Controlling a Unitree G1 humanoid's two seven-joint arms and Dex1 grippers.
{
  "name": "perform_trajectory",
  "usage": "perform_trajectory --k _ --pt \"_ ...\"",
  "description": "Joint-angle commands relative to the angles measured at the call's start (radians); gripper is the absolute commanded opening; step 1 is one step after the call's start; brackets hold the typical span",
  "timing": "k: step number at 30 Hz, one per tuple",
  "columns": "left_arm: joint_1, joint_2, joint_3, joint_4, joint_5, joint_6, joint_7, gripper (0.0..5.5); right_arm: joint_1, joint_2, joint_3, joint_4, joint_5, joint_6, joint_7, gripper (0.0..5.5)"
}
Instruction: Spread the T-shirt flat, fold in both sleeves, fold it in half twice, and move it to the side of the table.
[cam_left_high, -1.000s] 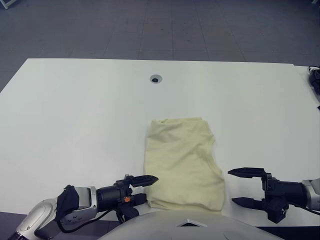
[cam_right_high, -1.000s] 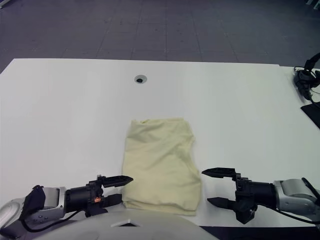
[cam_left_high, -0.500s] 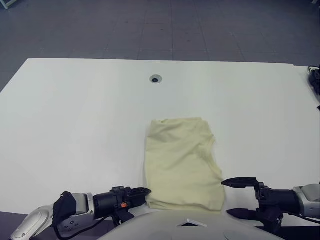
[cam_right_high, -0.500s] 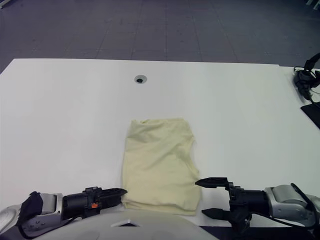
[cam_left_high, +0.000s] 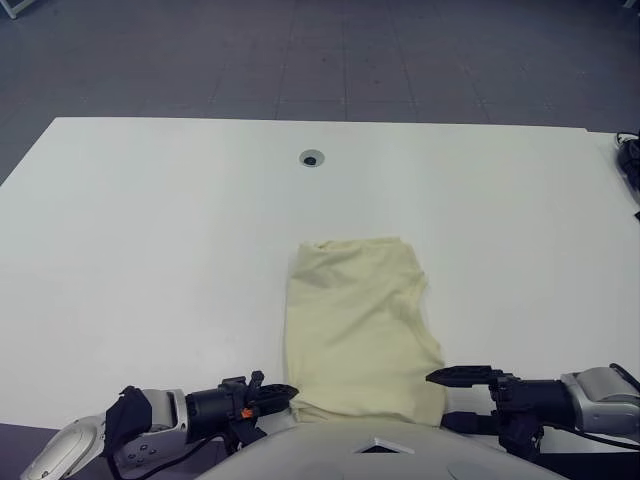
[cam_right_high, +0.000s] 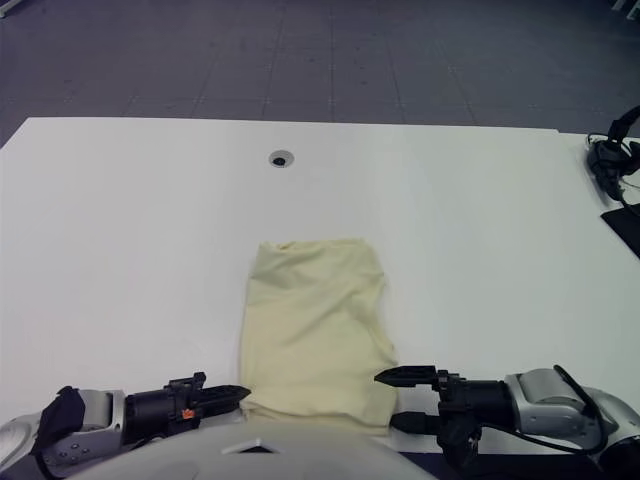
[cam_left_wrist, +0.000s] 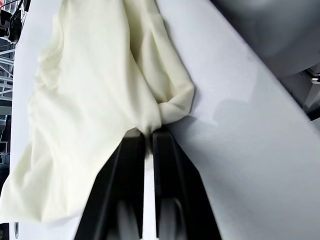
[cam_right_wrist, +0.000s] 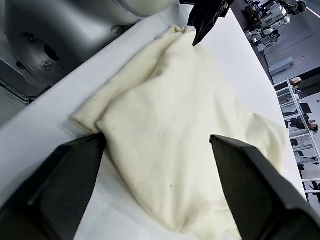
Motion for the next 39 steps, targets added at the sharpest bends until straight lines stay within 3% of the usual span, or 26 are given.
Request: perform_trajectory --k 1,12,18,21,27,30,34,39 --pt "0.028 -0.003 -0.058 -0.047 -0.027 -0.023 -0.037 0.04 0.004 0.003 0.037 -0.011 -0.001 0.017 0.020 3.06" --pt "0.066 0.023 -0.057 -0.036 -0.141 0.054 -0.112 0.04 0.015 -0.024 0.140 -0.047 0.148 0.109 0.061 1.13" --pt "0.113 0.095 -0.022 -0.044 -0.411 0.212 -0.227 0.04 0.021 -0.098 0.204 -0.144 0.535 0.441 0.262 0.09" --pt "0.111 0.106 0.019 -0.077 -0.600 0.291 -0.268 0.04 0.028 -0.150 0.184 -0.233 0.744 0.648 0.396 0.04" --pt "0.145 0.184 0.190 -0.160 -1.047 0.438 -0.417 0.04 0.111 -0.289 0.071 -0.458 1.127 0.997 0.607 0.04" --pt "0.137 0.179 0.276 -0.140 -1.210 0.490 -0.494 0.04 0.177 -0.328 -0.052 -0.543 1.299 1.101 0.707 0.04" --pt "0.148 0.145 0.356 -0.169 -1.323 0.549 -0.546 0.04 0.239 -0.296 -0.229 -0.630 1.427 1.222 0.786 0.04" --pt "0.181 0.126 0.422 -0.167 -1.329 0.591 -0.630 0.04 0.283 -0.206 -0.359 -0.663 1.404 1.324 0.829 0.04"
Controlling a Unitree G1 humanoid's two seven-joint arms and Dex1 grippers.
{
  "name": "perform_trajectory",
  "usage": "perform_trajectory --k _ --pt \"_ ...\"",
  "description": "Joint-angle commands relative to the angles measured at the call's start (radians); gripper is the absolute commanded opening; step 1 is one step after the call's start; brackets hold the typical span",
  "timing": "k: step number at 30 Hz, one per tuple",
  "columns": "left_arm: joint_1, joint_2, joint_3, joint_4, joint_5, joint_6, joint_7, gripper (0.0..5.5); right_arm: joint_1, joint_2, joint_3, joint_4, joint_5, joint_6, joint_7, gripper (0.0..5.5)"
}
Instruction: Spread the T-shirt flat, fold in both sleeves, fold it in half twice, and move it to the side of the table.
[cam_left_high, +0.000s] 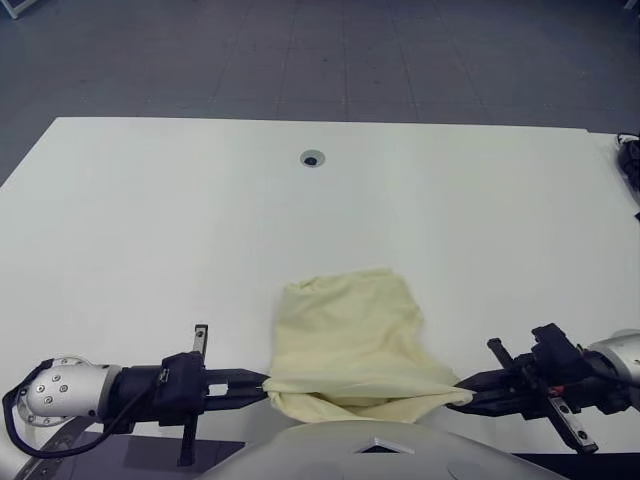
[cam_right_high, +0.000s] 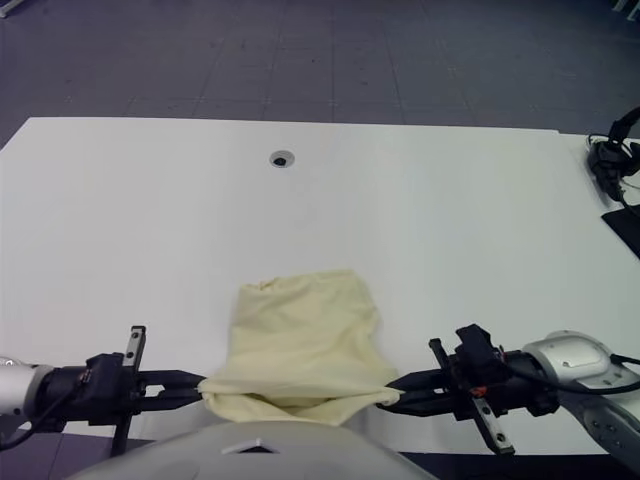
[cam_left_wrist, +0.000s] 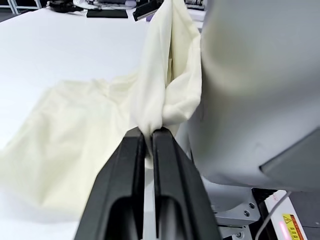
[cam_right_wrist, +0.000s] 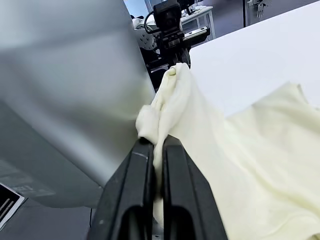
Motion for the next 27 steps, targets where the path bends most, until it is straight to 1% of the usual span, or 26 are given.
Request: perform_trajectory --k 1,3,6,8,10,12,16,20,27 --pt "0.013 -0.018 0.044 0.001 0.009 0.034 -0.060 0.04 -0.002 0.086 -0.071 -0.008 -0.048 0.063 0.009 0.04" --pt "-0.021 -0.030 0.056 0.012 0.012 0.053 -0.066 0.04 -0.068 0.149 -0.054 0.031 -0.122 0.074 -0.032 0.04" --pt "-0.142 -0.064 0.046 0.051 -0.003 0.105 -0.021 0.04 -0.254 0.282 0.006 0.140 -0.285 0.086 -0.135 0.04" --pt "-0.254 -0.104 0.022 0.088 -0.004 0.155 0.038 0.04 -0.397 0.377 0.040 0.221 -0.370 0.103 -0.205 0.03" --pt "-0.366 -0.153 -0.016 0.138 0.040 0.201 0.113 0.04 -0.525 0.458 0.061 0.290 -0.401 0.140 -0.246 0.03" --pt "-0.437 -0.192 -0.050 0.181 0.096 0.223 0.163 0.04 -0.597 0.508 0.075 0.341 -0.443 0.156 -0.260 0.03" --pt "-0.541 -0.263 -0.109 0.250 0.199 0.290 0.271 0.04 -0.671 0.576 0.093 0.414 -0.513 0.178 -0.261 0.03" --pt "-0.609 -0.321 -0.149 0.293 0.282 0.352 0.360 0.04 -0.685 0.604 0.088 0.459 -0.560 0.186 -0.230 0.03" --pt "-0.643 -0.398 -0.175 0.319 0.323 0.402 0.404 0.04 -0.674 0.616 0.033 0.470 -0.563 0.213 -0.198 0.03"
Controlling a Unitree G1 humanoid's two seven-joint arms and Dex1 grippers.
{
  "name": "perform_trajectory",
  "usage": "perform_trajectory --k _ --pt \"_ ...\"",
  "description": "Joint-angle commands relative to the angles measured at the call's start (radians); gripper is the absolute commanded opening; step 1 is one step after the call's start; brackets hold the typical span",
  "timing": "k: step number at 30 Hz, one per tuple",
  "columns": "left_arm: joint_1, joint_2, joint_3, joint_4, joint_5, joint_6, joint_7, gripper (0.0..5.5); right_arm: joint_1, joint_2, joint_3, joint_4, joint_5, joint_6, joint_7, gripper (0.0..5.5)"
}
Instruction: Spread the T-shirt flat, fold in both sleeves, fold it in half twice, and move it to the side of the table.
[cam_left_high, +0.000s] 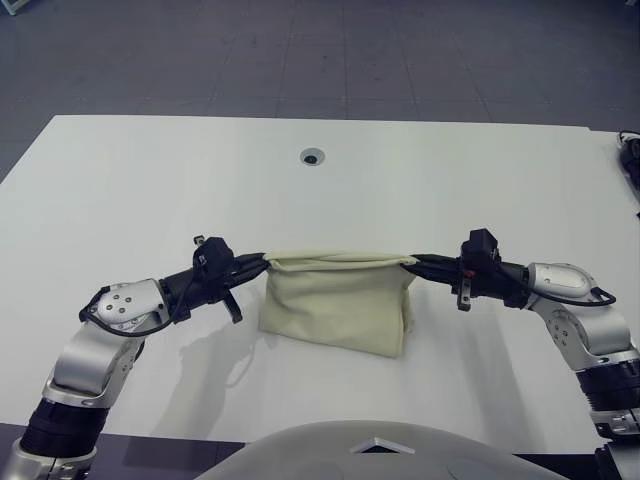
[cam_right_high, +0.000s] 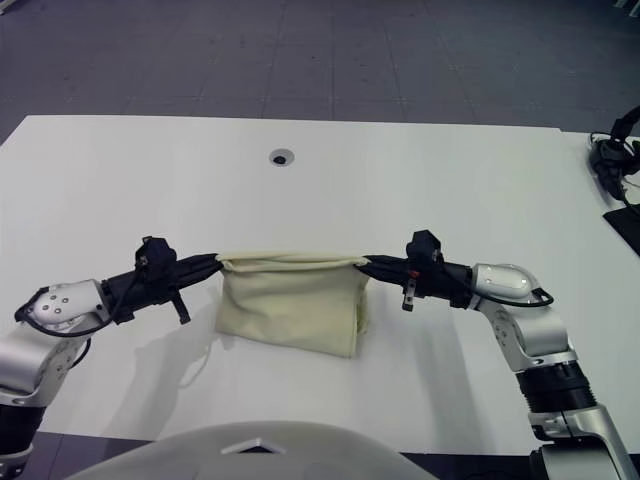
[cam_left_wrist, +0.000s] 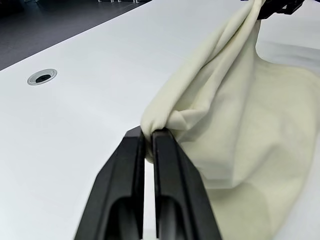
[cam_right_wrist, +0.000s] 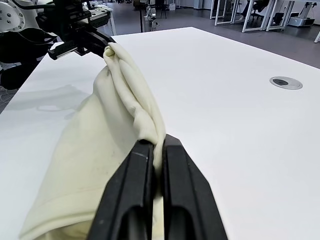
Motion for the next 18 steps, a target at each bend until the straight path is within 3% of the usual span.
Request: perform_trajectory --k 1,4,5,6,11,18 --pt "-0.027 -0.046 -0.010 0.027 0.023 0.032 0.027 0.04 0.001 0.009 -0.059 0.006 0.001 0.024 -0.006 0.03" --pt "-0.043 -0.082 -0.019 0.022 0.028 0.061 0.044 0.04 0.007 0.021 -0.079 0.008 -0.014 0.030 -0.017 0.03" --pt "-0.050 -0.100 -0.018 0.025 0.036 0.075 0.071 0.41 0.010 0.027 -0.085 0.013 -0.022 0.030 -0.027 0.03" --pt "-0.066 -0.123 -0.012 0.039 0.040 0.108 0.111 0.53 0.014 0.031 -0.092 0.018 -0.030 0.033 -0.041 0.40" --pt "-0.120 -0.223 0.046 0.115 0.085 0.140 0.286 1.39 0.026 0.060 -0.150 0.054 -0.064 0.025 -0.134 1.18" --pt "0.054 -0.287 0.203 0.001 0.017 0.119 0.353 2.50 0.048 0.069 -0.242 0.007 -0.076 0.032 -0.214 2.24"
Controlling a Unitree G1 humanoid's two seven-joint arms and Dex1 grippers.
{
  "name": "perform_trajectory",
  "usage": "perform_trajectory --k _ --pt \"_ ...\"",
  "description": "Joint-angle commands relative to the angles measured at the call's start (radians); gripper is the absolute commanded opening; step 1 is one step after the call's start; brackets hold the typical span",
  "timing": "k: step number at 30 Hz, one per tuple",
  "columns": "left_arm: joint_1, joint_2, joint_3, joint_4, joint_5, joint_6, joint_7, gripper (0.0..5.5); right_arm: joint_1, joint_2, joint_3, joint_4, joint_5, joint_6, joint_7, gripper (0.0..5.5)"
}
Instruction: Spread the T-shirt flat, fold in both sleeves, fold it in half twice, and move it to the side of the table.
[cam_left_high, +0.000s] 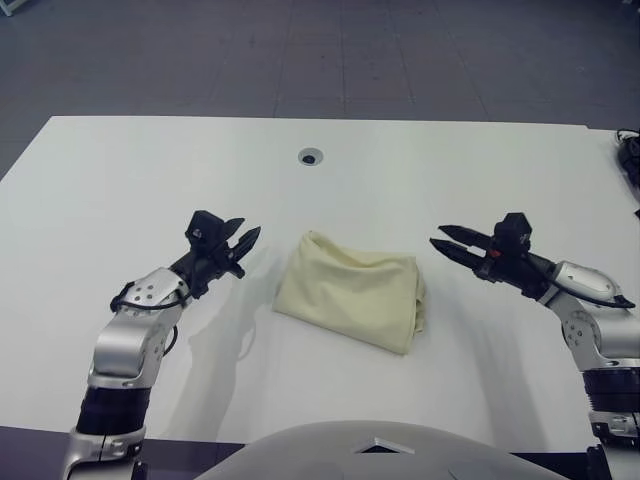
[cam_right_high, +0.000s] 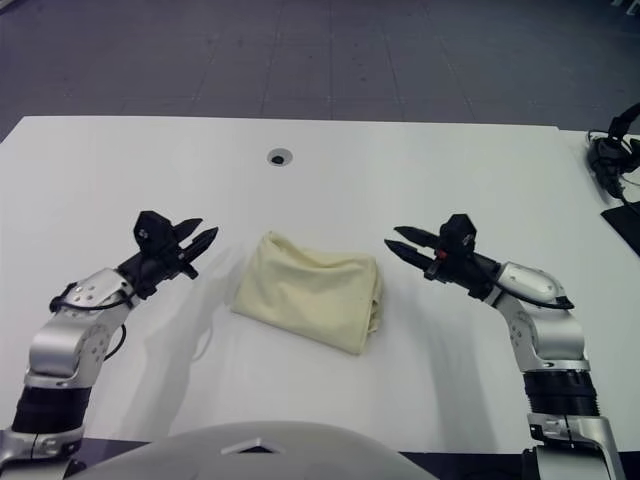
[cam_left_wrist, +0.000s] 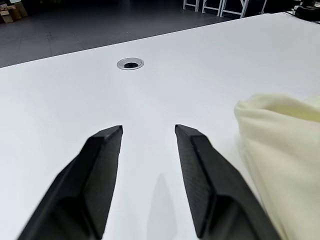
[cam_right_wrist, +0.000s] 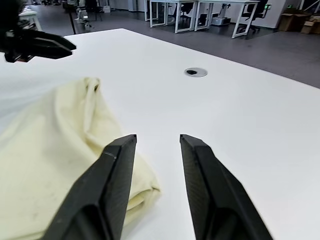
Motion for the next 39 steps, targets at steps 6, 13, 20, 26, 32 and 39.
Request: perform_trajectory --k 6,13,20,26,32,39 --pt "0.104 -0.128 0.118 -0.099 0.009 -0.073 0.133 3.55 -0.015 0.041 0.047 -0.103 -0.135 -0.071 -0.063 3.24" --pt "0.016 -0.201 0.094 -0.051 0.200 -0.270 0.278 4.77 -0.192 0.188 0.333 0.021 -0.467 -0.374 -0.107 4.41" --pt "0.017 -0.238 0.050 -0.006 0.246 -0.338 0.278 5.40 -0.413 0.309 0.475 0.388 -0.717 -0.641 -0.224 5.39" --pt "0.031 -0.260 0.039 -0.006 0.255 -0.349 0.285 5.40 -0.520 0.347 0.547 0.602 -0.833 -0.734 -0.267 5.39" --pt "0.043 -0.268 0.038 -0.015 0.263 -0.350 0.281 5.40 -0.586 0.291 0.569 0.760 -1.003 -0.792 -0.471 5.39" --pt "0.054 -0.276 0.032 -0.020 0.265 -0.356 0.278 5.40 -0.638 0.228 0.535 0.833 -1.078 -0.777 -0.680 5.39"
